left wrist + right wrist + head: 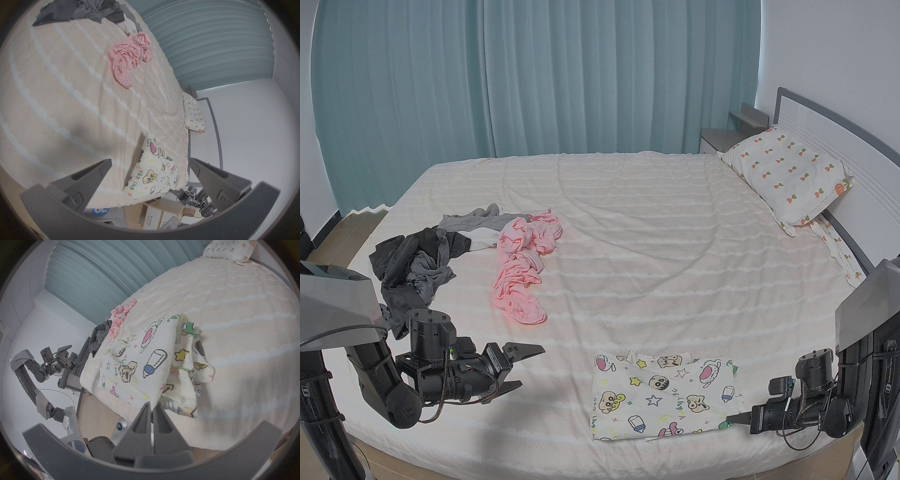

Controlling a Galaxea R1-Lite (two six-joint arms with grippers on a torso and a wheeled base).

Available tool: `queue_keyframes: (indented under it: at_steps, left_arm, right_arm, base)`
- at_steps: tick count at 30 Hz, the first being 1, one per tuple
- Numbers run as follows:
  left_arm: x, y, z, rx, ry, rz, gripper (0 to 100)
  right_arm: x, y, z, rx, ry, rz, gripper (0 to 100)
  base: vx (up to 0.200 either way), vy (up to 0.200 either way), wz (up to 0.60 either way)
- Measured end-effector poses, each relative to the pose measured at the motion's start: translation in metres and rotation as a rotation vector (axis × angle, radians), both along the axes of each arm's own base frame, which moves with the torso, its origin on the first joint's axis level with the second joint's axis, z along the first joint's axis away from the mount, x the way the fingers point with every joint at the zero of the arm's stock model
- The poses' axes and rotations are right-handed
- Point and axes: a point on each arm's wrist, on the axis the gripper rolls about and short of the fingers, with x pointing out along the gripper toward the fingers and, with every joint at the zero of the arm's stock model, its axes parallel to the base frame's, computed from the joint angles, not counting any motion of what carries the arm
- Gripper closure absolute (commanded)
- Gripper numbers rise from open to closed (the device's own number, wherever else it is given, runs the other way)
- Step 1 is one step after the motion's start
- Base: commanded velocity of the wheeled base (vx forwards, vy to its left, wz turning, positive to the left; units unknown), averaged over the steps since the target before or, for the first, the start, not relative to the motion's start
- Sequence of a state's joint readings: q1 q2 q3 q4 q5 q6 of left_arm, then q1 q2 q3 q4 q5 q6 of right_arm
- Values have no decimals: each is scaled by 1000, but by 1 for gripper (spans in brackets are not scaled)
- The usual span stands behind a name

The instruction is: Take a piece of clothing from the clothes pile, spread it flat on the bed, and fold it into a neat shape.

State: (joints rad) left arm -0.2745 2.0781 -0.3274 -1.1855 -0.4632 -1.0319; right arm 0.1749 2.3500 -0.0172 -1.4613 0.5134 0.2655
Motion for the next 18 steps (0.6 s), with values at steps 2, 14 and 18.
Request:
queue_keyframes:
  at_steps: [2,14,18]
  left_arm:
    - [0,0,0,0,0,0,0]
    - [0,0,0,1,0,1,0]
    - [0,0,0,1,0,2,0]
  right_arm:
    - [0,0,-1,-5,-1,3,100]
    - [7,-6,-1,-35,-82,-32,0]
    - [10,-11,8,-25,-122,-58,0]
  base:
    - [0,0,0]
    - [0,0,0]
    - [0,0,0]
